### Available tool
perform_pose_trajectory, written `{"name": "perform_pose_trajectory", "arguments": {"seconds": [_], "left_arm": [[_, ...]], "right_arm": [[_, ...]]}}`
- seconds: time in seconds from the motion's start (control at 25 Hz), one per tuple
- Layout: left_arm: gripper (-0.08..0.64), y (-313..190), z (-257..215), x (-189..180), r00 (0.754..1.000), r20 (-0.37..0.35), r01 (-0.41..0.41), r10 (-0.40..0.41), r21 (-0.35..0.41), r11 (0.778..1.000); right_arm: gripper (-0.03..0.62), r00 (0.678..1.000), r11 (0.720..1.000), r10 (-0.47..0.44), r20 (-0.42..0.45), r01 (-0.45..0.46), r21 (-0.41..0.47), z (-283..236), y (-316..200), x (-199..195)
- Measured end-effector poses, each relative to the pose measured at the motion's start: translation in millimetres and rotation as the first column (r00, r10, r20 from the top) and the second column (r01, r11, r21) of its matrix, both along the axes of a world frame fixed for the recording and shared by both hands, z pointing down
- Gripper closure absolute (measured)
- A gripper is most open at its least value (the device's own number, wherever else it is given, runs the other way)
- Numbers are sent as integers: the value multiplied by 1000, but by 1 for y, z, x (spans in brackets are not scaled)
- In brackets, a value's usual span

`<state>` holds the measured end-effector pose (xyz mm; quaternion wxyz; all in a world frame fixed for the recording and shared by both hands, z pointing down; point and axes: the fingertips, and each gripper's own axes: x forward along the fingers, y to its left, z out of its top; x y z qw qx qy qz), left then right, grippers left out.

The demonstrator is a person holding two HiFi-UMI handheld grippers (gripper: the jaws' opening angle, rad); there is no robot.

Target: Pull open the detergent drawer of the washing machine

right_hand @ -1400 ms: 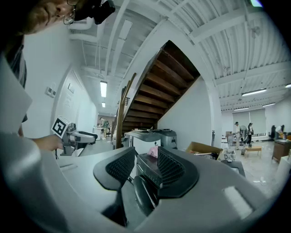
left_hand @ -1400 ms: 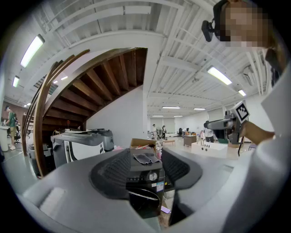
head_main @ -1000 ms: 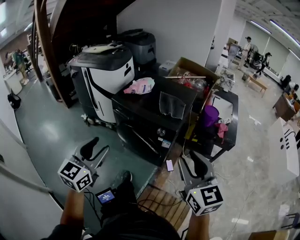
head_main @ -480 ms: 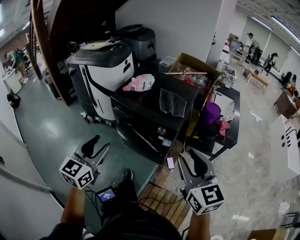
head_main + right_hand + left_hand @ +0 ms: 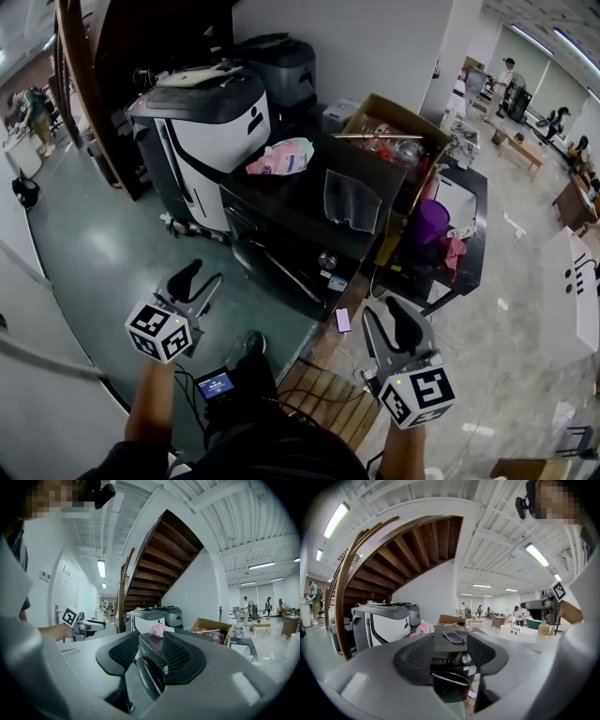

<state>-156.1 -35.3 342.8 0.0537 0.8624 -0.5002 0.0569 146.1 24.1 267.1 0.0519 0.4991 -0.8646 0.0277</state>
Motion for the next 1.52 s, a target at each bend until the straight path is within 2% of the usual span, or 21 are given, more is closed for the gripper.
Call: {"name": "perform_pose_trajectory", "arguments": {"seconds": [1.52], "left_arm": [[325, -183, 73, -15, 998, -57, 20, -29, -155, 988]], "right_arm": [[448, 998, 989, 58, 14, -56, -135, 52, -126, 5]]}}
